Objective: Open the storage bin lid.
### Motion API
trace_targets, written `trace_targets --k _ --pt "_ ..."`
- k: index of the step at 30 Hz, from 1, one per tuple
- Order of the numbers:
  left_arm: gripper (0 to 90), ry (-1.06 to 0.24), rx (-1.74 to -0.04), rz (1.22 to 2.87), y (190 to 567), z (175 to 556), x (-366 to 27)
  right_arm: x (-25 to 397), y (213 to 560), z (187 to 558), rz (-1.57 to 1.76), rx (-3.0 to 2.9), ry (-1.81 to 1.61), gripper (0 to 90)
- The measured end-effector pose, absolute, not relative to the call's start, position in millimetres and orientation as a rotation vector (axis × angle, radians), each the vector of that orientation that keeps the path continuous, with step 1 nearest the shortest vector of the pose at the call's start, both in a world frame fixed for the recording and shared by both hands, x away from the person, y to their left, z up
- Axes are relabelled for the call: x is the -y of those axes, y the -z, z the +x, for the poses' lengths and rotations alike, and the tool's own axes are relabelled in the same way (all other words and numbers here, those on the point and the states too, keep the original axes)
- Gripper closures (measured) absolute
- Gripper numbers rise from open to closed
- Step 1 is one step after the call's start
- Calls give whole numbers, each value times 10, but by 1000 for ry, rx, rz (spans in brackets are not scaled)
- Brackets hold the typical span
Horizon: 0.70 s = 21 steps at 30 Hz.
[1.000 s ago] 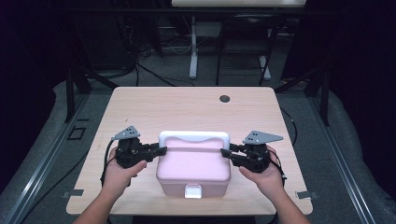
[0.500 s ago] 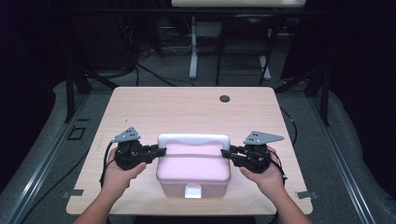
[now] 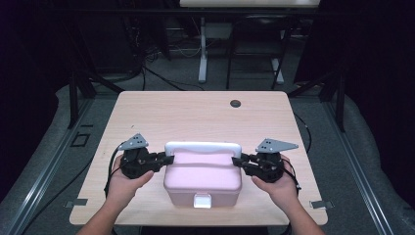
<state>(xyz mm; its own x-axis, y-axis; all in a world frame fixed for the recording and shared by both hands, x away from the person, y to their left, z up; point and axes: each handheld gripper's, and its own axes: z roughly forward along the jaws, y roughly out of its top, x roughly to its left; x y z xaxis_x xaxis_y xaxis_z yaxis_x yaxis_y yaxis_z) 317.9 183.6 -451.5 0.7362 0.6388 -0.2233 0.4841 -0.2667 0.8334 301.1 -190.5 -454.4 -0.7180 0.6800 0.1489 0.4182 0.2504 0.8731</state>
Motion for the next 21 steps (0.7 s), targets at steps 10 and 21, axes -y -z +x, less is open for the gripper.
trace_targets --k 10,21 --pt "742 -184 -868 1917 4488 3173 -1836 1909 4520 3017 1026 -2268 -1462 742" --pt "742 -190 -867 1900 4408 3175 -1856 1904 4430 3044 1021 -2255 -1479 743"
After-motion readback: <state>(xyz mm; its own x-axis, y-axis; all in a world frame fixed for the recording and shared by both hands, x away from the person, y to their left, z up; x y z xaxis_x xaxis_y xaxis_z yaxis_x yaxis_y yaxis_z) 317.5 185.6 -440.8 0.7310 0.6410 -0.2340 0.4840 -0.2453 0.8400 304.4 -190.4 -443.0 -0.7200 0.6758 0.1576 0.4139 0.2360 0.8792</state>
